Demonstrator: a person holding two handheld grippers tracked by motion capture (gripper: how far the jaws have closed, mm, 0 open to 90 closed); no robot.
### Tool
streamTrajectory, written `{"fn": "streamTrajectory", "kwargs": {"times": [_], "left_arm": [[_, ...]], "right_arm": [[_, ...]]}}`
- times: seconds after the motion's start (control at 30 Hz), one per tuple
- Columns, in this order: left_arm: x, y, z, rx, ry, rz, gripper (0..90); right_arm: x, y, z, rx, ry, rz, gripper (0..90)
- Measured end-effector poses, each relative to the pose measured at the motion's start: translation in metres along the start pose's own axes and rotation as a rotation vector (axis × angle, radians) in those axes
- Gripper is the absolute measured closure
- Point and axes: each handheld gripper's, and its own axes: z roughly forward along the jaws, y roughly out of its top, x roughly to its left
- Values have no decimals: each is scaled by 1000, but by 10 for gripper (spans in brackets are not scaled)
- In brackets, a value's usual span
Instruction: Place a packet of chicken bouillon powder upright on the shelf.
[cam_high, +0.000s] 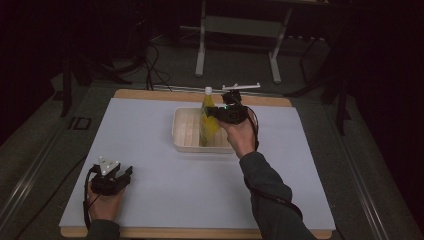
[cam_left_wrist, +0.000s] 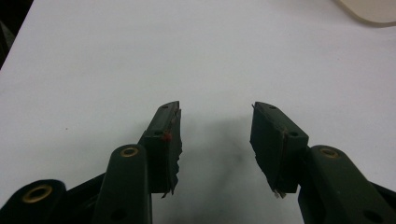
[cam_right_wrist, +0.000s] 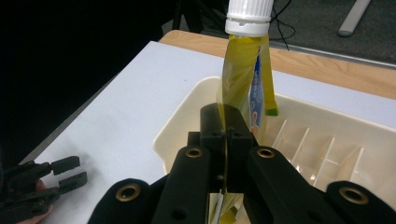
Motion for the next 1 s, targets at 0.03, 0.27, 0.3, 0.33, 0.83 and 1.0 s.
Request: {"fn": "streamTrajectory", "kwargs": {"times": [0.03,0.27,0.3,0.33,0.83,1.0], "left_arm": [[0,0,0,0,0,1,529],[0,0,0,1,0,0,529],[0,0,0,1,0,-1,528],[0,0,0,0,0,-2,529],[0,0,0,2,-2,2,529],[0,0,0,2,-1,-1,529]], "right_arm": [[0,0,2,5,-5,4,893],[-6,1,12,21,-49,32,893],[-7,1,14,22,-52,42,893],[-9,1,16,21,-58,48,893],[-14,11,35,61,-90,79,891],[-15,13,35,71,-92,90,879]]}}
